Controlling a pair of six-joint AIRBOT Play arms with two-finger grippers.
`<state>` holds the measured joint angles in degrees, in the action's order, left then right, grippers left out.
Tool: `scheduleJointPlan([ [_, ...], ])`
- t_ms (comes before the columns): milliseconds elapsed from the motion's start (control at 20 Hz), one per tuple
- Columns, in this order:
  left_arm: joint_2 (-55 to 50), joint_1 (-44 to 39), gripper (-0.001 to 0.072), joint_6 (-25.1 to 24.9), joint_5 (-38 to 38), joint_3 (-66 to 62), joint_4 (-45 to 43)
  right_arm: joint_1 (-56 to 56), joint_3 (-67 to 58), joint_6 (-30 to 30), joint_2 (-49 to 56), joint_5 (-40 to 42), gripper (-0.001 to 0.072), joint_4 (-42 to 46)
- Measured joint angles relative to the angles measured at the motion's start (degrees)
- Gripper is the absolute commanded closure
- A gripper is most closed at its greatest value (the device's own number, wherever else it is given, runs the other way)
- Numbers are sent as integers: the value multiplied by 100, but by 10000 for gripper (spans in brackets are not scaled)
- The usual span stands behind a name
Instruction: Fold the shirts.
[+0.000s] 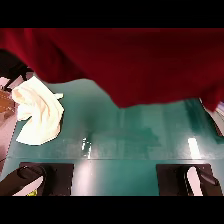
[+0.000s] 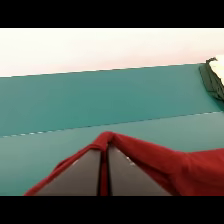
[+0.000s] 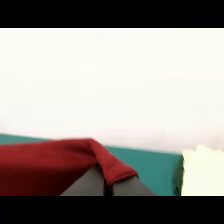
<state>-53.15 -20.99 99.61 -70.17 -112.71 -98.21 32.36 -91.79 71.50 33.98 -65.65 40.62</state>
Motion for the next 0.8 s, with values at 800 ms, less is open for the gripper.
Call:
scheduleJointPlan([
  [800,-715,-74,683,-420,511,4634,-92,-2024,496,339,5766,-1198,697,645],
])
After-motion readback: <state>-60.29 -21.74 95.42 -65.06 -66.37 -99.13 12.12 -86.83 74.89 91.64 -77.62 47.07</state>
